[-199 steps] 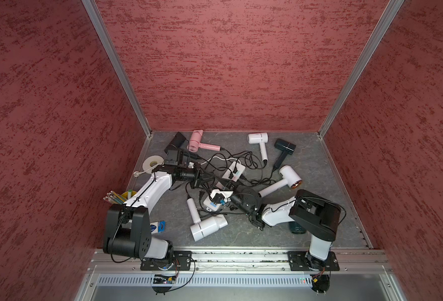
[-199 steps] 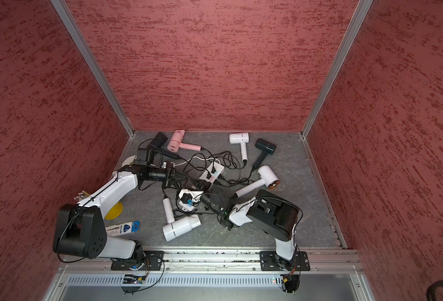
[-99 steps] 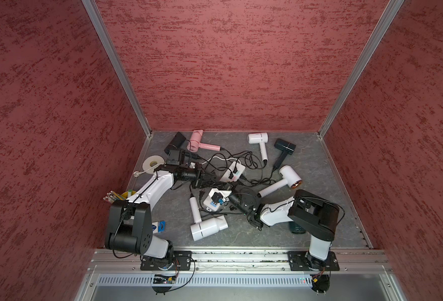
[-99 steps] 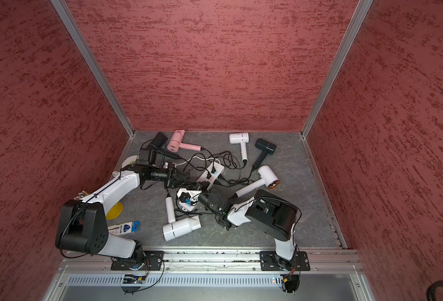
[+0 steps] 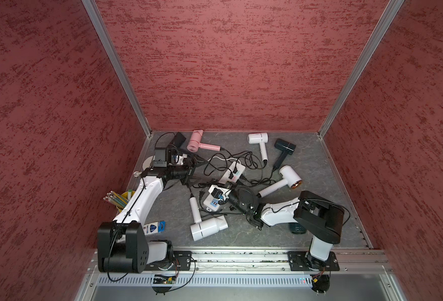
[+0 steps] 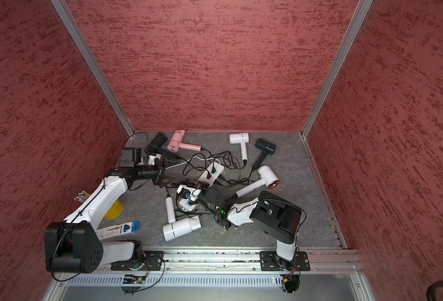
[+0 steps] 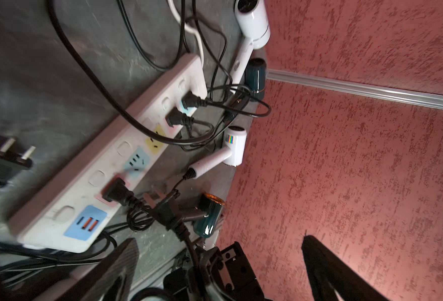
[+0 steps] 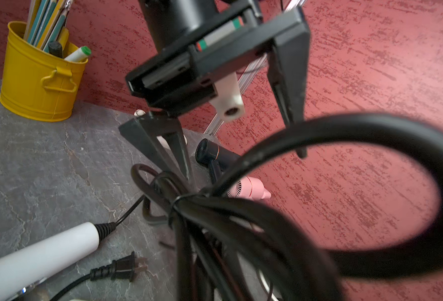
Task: Charge the blow dryers
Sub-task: Pick up the plug from the center of the board.
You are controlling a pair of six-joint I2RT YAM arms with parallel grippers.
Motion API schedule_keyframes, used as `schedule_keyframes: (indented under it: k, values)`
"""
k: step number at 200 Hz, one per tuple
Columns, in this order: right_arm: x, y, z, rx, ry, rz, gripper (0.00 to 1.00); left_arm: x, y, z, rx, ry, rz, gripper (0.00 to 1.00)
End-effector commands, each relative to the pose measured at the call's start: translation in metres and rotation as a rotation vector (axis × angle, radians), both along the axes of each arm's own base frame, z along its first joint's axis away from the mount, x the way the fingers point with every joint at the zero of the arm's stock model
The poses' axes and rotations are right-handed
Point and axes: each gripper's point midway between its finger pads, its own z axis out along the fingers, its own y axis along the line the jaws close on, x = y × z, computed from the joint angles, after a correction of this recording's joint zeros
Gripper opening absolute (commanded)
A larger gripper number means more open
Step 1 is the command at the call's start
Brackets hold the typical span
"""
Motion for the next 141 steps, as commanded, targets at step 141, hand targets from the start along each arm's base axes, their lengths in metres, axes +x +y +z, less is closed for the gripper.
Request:
schedule_keyframes:
  k: [141]
  values:
    - [0.031, 0.009, 0.028, 0.066, 0.577, 0.004, 0.00, -0.022, 0.035, 0.023, 0.554, -0.603, 0.170, 1.00]
